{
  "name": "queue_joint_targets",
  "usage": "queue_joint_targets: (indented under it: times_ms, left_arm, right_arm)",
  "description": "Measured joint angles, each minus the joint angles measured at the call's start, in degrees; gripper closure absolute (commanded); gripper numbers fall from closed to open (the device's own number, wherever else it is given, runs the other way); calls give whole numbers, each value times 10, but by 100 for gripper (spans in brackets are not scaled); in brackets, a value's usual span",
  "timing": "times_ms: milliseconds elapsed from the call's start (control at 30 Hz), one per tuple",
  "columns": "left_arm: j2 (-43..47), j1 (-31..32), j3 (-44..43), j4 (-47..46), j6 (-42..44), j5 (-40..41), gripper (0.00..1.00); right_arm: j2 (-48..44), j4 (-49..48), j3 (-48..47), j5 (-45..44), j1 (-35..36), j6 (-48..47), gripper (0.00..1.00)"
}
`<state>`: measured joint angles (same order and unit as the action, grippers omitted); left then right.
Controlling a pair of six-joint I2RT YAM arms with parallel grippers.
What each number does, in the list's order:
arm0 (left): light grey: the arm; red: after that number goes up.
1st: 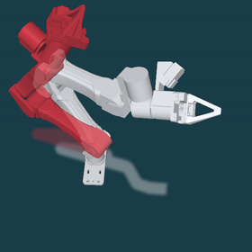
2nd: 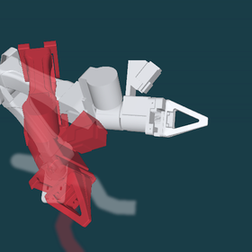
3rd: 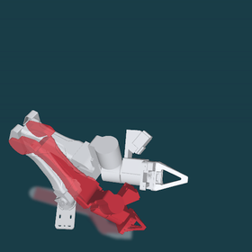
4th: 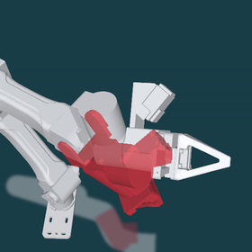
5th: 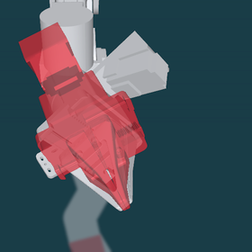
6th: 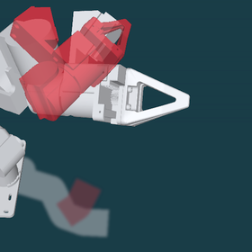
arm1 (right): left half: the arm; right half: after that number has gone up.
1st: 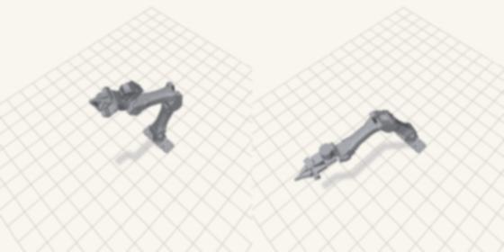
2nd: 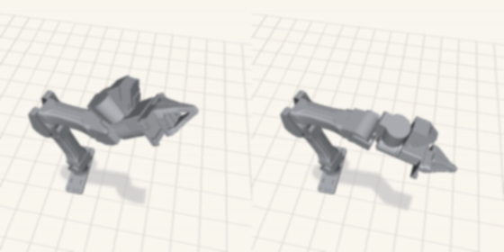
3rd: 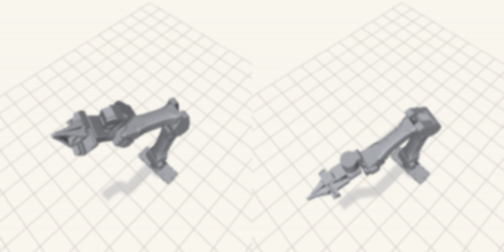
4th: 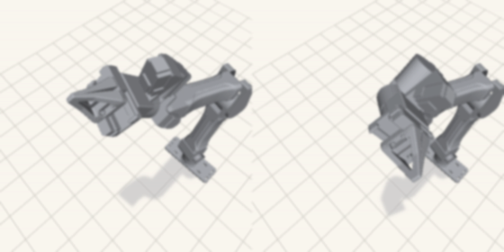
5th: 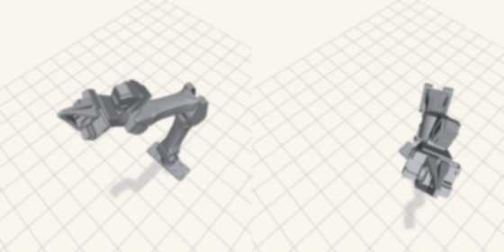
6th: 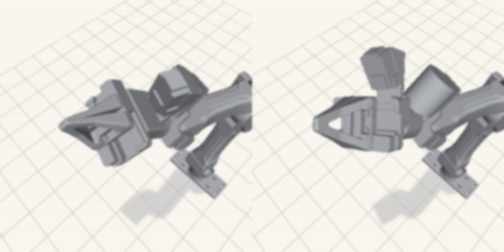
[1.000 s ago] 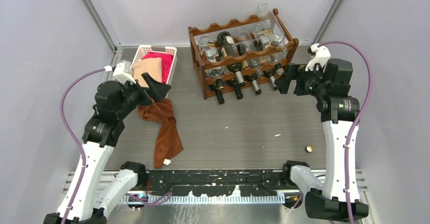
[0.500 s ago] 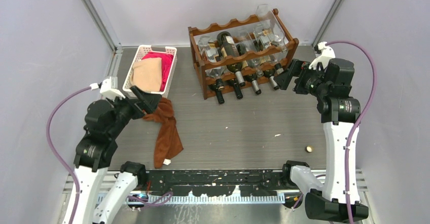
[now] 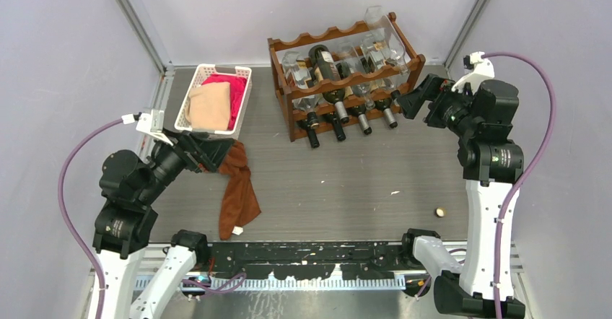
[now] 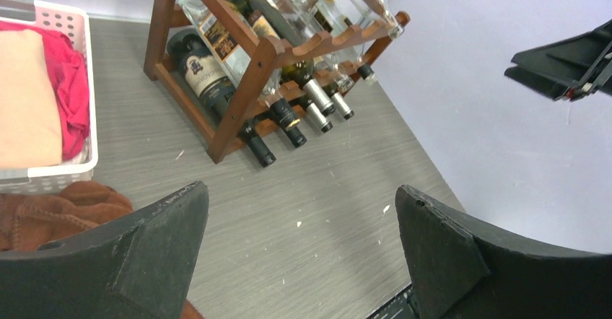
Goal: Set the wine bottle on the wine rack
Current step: Reset both arms
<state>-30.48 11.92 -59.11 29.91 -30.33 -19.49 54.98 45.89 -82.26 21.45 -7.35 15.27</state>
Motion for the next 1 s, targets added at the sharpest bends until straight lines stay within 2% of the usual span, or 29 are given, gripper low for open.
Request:
queue_joint_targets:
  times_ms: [467,1000]
  left_arm:
    - [-47,0,-8,26,5,-29,0]
    - [-16,0,2,10,-36,-42,0]
  right_arm:
    - [-9,-1,-15,-15,0,0,0]
    - [-40,-52,31,-7,0,33,0]
